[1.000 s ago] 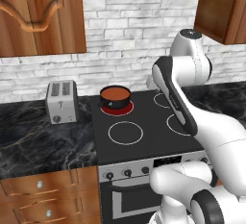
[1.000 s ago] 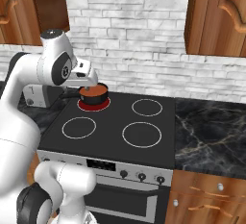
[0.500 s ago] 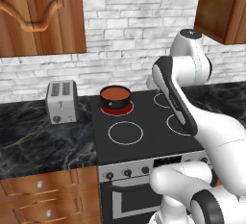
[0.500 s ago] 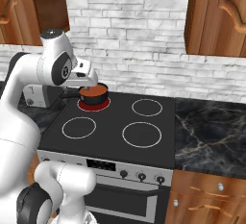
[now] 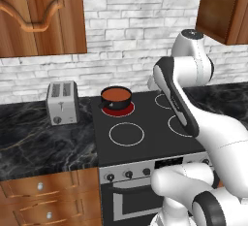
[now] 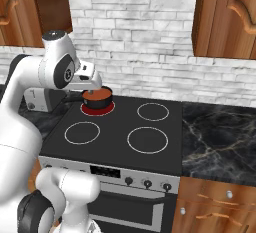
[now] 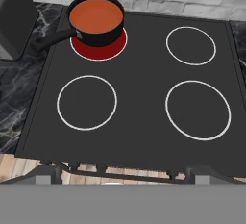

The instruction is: Wait until the marinara sauce is simmered to a deep red color and then turn off the stove.

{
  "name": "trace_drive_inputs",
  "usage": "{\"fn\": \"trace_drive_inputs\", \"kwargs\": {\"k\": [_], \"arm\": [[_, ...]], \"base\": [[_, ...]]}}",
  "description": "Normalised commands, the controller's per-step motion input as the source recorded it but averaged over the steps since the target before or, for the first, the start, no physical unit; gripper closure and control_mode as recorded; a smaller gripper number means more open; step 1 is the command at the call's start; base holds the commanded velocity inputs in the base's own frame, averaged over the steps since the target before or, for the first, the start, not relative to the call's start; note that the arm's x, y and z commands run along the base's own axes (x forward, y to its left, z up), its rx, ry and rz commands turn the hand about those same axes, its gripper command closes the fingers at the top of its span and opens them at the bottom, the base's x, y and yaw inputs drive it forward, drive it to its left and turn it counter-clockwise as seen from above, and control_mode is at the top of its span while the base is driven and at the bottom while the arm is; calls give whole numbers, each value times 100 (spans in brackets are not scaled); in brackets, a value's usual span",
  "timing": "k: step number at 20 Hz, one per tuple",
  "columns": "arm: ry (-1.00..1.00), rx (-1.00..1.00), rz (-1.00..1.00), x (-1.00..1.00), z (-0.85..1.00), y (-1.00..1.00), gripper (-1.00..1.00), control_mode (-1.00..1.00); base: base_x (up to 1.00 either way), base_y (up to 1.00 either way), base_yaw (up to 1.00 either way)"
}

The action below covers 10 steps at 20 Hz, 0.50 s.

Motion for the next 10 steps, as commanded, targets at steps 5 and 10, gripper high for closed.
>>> {"fn": "trace_drive_inputs", "kwargs": {"k": [5, 10], "arm": [[0, 0, 0, 0, 0, 0, -100, -100], [0, 0, 0, 0, 0, 0, -100, -100]], "base": [[0, 0, 0], [0, 0, 0]]}}
